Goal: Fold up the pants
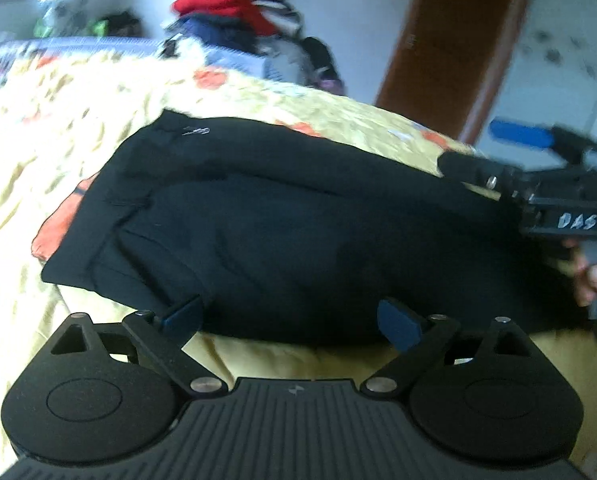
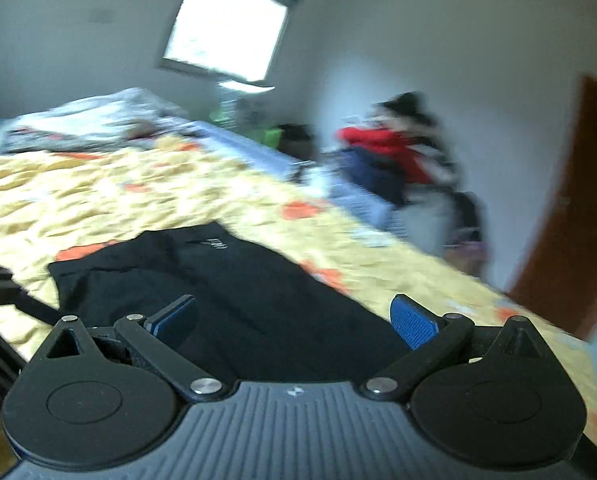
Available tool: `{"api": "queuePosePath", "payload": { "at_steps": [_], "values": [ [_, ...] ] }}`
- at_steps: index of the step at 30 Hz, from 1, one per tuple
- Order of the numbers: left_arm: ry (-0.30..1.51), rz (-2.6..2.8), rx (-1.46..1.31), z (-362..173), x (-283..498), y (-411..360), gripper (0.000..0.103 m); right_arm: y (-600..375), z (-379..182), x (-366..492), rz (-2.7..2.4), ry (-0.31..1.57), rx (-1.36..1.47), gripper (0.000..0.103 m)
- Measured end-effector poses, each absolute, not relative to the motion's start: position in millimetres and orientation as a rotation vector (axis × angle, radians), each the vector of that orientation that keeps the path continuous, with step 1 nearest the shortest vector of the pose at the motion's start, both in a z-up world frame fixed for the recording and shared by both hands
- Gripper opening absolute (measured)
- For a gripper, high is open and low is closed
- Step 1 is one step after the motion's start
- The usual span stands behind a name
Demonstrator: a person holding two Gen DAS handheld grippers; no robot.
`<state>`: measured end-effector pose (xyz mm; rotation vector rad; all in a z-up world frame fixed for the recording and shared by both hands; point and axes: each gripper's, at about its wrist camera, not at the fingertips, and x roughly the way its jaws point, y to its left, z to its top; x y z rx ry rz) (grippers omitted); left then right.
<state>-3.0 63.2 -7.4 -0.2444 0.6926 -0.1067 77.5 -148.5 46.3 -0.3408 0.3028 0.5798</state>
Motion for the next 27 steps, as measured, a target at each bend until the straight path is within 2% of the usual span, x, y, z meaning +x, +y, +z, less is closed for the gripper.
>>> {"api": "queuePosePath", "payload": {
  "at_steps": [4,11,16,18,19,21,22,23,25,27],
  "values": [
    [0.721,-0.065,-0.287,7.3,29.0,86.1,0.091,-141.0,41.2,154.0,0.684,0.386,-0.327,0.103],
    [0.663,0.060,-0.125,33.1,83.5,99.8,0.091,-134.6,14.3,285.2,0.758,0.597,-0.288,0.102],
    [0.709,0.078,-0.206,38.5,135.4,116.1,0.093,-132.9,-15.4,346.1,0.810,0.745,-0.229,0.102],
    [0.718,0.099,-0.227,38.8,152.9,120.9,0.093,-131.8,-25.3,365.5,0.839,0.784,-0.221,0.096],
    [0.727,0.106,-0.236,39.0,163.2,122.9,0.093,-129.5,-29.3,375.5,0.859,0.808,-0.212,0.089],
    [0.746,0.111,-0.262,39.9,180.5,127.4,0.093,-129.7,-37.0,388.6,0.890,0.854,-0.184,0.081],
    [0.756,0.110,-0.279,40.4,191.8,130.0,0.093,-131.4,-38.3,391.6,0.911,0.846,-0.174,0.074],
    [0.764,0.113,-0.295,39.7,200.4,133.0,0.093,-131.9,-37.7,395.3,0.929,0.849,-0.167,0.049],
    [0.792,0.114,-0.360,38.1,226.8,140.9,0.094,-133.6,-34.3,398.2,0.933,0.853,-0.152,0.008],
    [0.842,0.105,-0.457,32.6,252.2,153.1,0.094,-131.7,-28.3,382.2,0.944,0.799,-0.225,0.007]
  ]
}}
